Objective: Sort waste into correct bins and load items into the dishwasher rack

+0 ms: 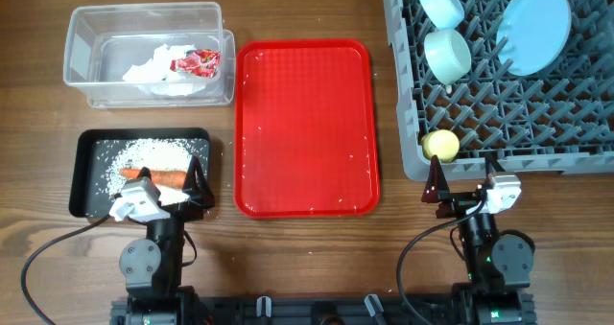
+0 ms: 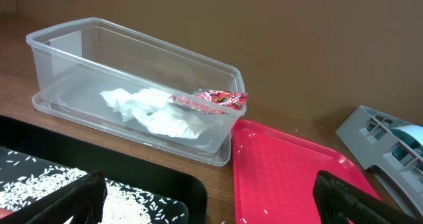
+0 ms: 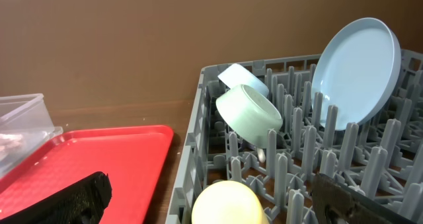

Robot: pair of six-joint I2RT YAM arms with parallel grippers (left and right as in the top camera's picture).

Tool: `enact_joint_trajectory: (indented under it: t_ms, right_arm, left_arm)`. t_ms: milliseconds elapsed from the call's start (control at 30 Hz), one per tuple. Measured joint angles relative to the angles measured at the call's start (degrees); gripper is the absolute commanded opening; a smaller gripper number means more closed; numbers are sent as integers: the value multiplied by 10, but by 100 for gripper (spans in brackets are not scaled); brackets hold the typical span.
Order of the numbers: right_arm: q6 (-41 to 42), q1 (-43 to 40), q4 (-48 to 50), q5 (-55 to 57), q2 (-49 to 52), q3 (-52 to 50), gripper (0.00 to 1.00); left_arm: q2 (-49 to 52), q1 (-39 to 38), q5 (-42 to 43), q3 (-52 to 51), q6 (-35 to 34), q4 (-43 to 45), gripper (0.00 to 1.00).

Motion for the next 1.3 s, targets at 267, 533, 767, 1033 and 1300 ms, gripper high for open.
enact_joint_trajectory:
  t_ms: [267, 533, 767, 1033, 1300]
  right_arm:
    - [0, 0, 0, 0, 0, 0, 100]
    - [0, 0, 0, 0, 0, 0, 100]
    - [0, 0, 0, 0, 0, 0, 100]
    - [0, 0, 0, 0, 0, 0, 100]
    - [0, 0, 0, 0, 0, 0, 100]
  left_arm:
    - [0, 0, 0, 0, 0, 0, 100]
    - [0, 0, 0, 0, 0, 0, 100]
    - [0, 0, 0, 0, 0, 0, 100]
    - [0, 0, 0, 0, 0, 0, 100]
    - [0, 0, 0, 0, 0, 0, 100]
